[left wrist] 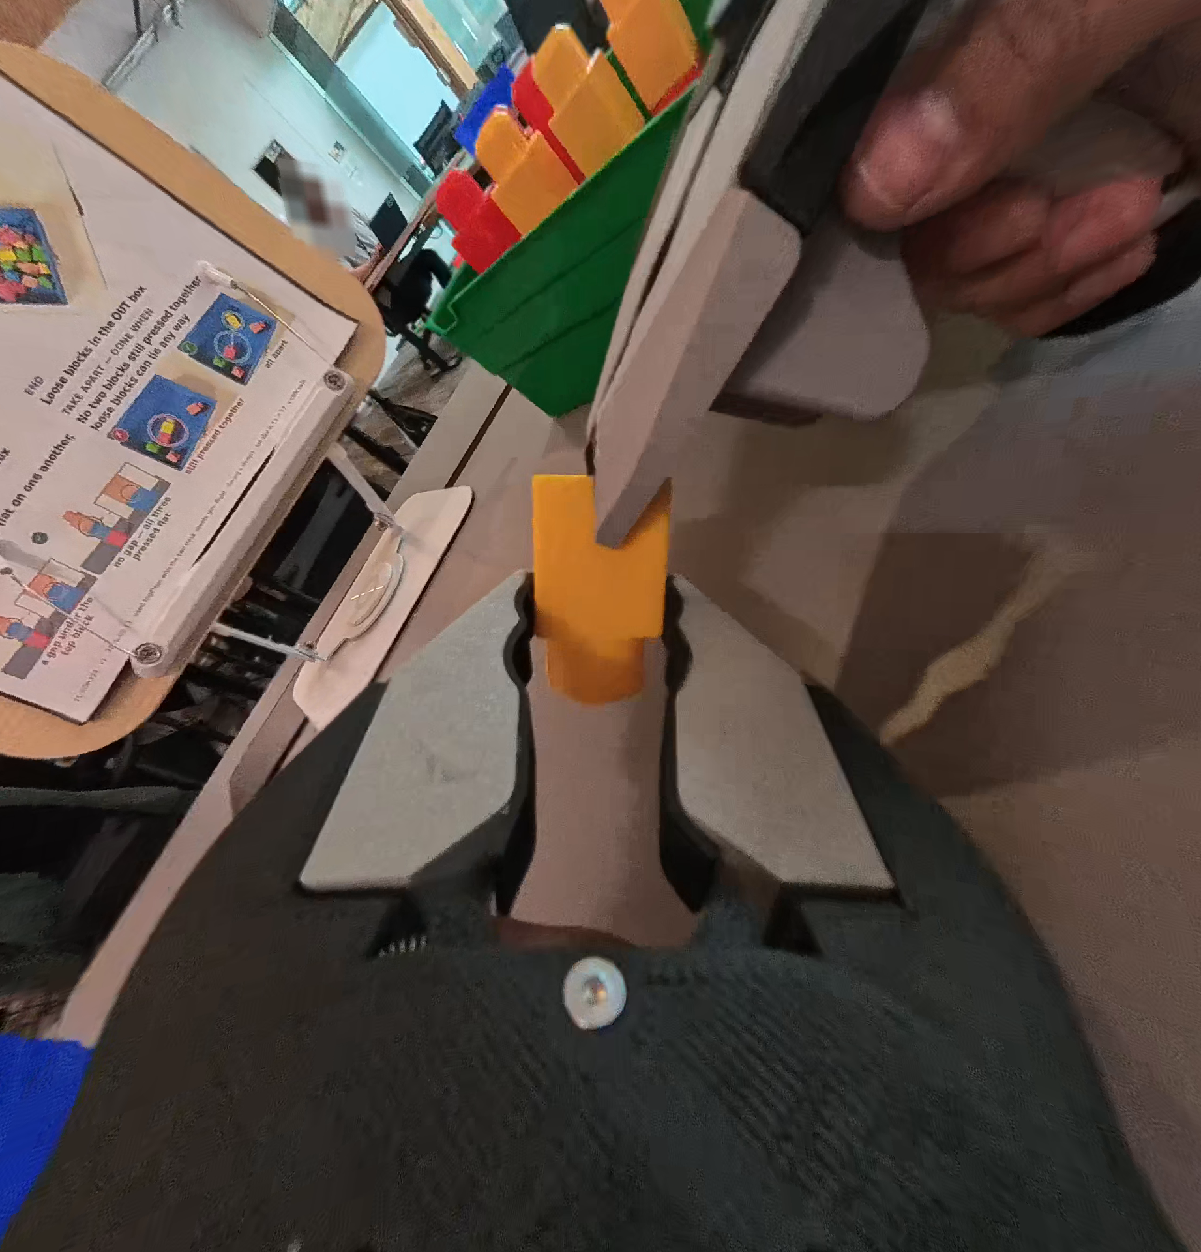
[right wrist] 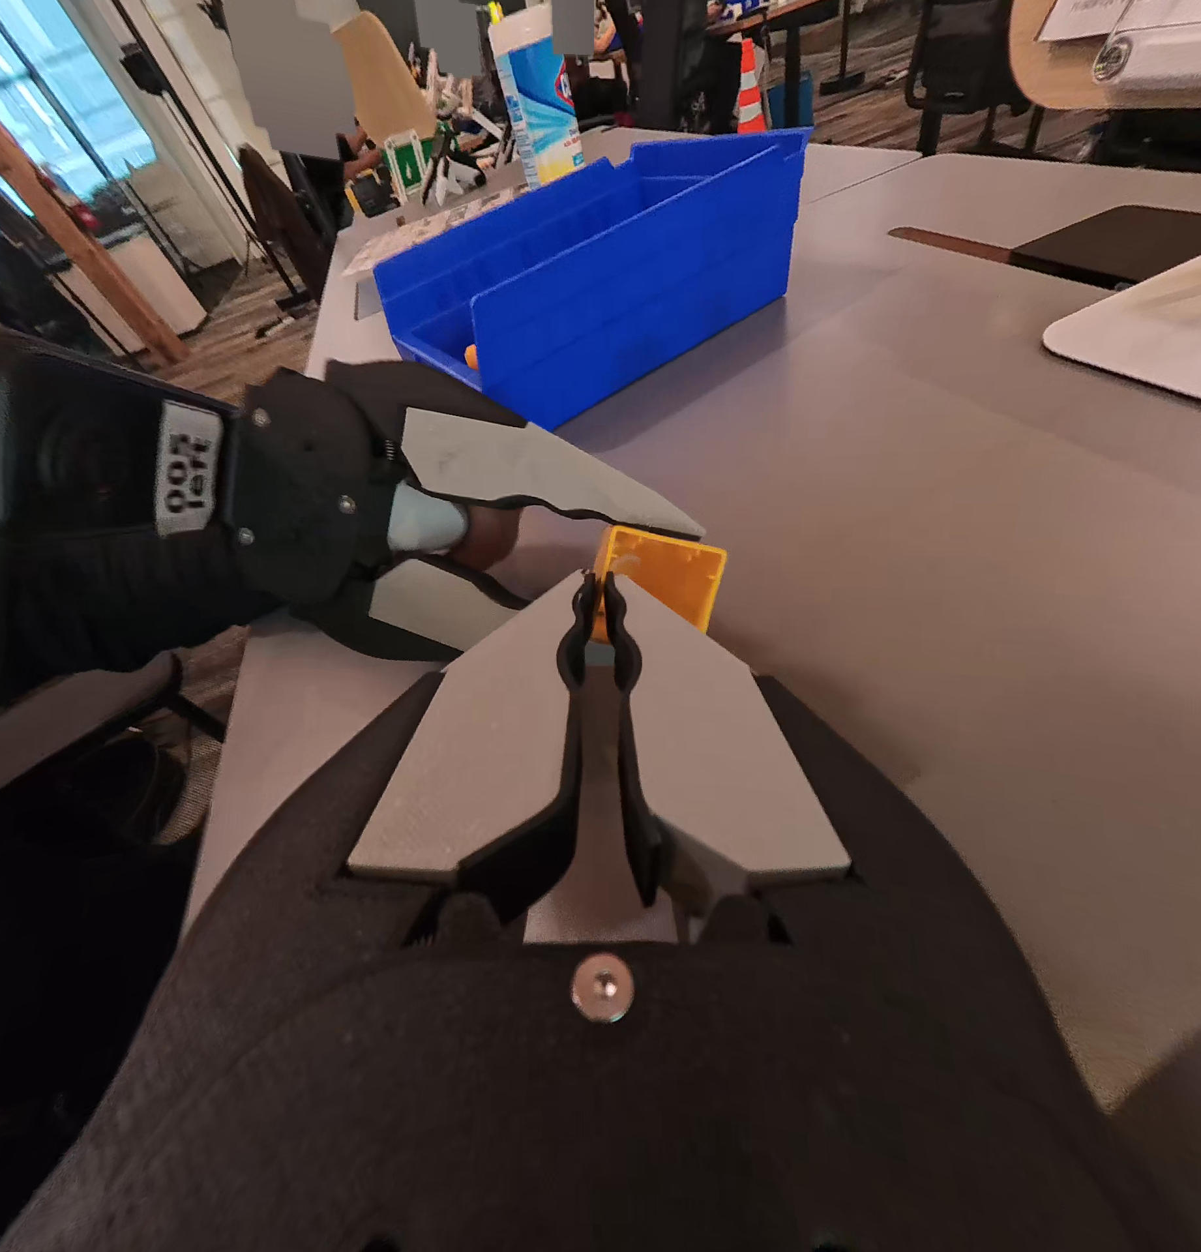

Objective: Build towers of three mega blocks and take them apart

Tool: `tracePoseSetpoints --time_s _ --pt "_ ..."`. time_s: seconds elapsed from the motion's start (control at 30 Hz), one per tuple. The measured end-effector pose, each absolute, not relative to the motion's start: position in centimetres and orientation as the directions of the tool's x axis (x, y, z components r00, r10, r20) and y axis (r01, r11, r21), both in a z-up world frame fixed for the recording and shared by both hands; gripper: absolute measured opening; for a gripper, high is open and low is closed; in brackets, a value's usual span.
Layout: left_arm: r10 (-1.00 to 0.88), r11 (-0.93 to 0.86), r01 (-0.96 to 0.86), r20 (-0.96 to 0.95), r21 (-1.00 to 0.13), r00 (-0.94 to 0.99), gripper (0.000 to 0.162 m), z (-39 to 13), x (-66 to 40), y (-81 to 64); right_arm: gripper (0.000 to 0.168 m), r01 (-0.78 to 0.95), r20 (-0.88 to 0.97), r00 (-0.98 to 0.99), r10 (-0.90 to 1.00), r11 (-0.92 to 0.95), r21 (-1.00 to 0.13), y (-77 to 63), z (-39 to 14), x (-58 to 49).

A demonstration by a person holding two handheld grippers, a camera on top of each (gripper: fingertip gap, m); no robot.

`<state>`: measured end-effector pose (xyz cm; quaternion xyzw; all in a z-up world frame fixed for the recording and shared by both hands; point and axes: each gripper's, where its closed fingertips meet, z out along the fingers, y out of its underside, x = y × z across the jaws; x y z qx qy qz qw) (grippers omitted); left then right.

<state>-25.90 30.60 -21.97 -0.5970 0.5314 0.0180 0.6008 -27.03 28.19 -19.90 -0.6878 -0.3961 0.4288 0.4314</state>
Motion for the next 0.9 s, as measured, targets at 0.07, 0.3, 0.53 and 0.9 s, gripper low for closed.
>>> tracePoseSetpoints --time_s 0.07,0.3,0.53,0.9 --pt "-0.640 0.269 -0.590 -0.599 -0.762 0.481 0.036 -21.3 -25.8 30.5 0.000 0.135 -0.290 0.295 0.910 -0.340 -0.931 28.1 -19.2 -26.8" --pt "-0.661 0.142 -0.615 -0.536 -0.776 0.525 0.031 -22.9 -27.7 32.4 0.000 0.038 -0.315 0.266 0.911 -0.336 -0.941 28.5 -17.3 -25.7" --pt "-0.688 0.176 -0.576 -0.518 -0.798 0.508 0.000 -22.5 -27.0 31.7 0.000 0.013 -0.395 0.169 0.903 -0.403 -0.915 27.6 -17.2 -26.3" --pt "-0.682 0.147 -0.527 -0.472 -0.837 0.559 0.000 -21.7 -27.8 32.1 0.000 0.046 -0.448 0.177 0.876 -0.462 -0.886 28.2 -18.2 -25.8"
